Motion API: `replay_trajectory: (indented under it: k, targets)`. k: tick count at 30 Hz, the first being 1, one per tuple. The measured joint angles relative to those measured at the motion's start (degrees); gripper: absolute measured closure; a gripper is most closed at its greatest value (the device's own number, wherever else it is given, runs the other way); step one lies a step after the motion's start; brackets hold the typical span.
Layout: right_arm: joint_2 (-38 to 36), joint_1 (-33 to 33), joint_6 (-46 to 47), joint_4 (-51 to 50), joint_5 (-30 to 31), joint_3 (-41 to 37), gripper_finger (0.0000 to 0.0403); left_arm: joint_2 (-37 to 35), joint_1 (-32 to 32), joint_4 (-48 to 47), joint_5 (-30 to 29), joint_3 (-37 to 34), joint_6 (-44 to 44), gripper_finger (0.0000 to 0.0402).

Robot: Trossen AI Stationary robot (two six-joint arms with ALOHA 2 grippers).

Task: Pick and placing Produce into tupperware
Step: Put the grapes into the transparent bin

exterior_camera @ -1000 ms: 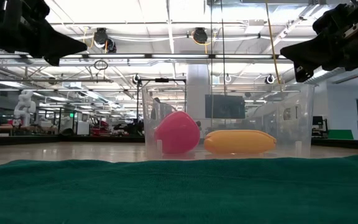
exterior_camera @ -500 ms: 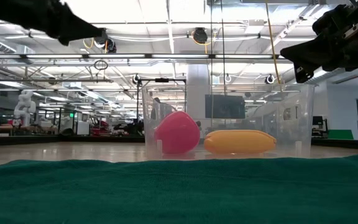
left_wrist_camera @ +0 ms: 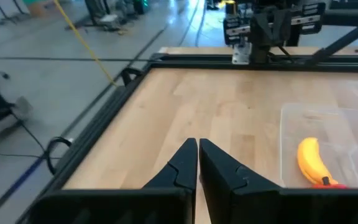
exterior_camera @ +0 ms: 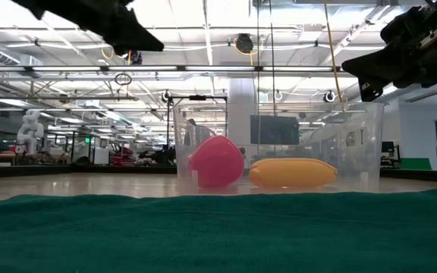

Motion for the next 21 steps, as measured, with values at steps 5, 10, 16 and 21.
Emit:
replay_trajectory:
  k: [5,10,16,21]
  targets:
    - [1.18,0.00,0.66,-0.08,0.00,0.00,0.0403,6.37,2.73,-0.07,3.65,3.45,-0.01,0.0380]
    - [2.26,0.01,0.59,-0.02,0.00,0.00,0.0403,11.31,4.11,-0.04,7.40,6.72,0.07,0.0366]
    - [2.40,0.00,0.44,0.02,0.00,0.00,0.0403,15.23,4.24,0.11,7.97,9.90,0.22,0.0322]
    - [2.40,0.00,0.19,0.02,0.00,0.00,0.0403,16.28,4.24,0.21,7.97,10.74,0.26,0.0285]
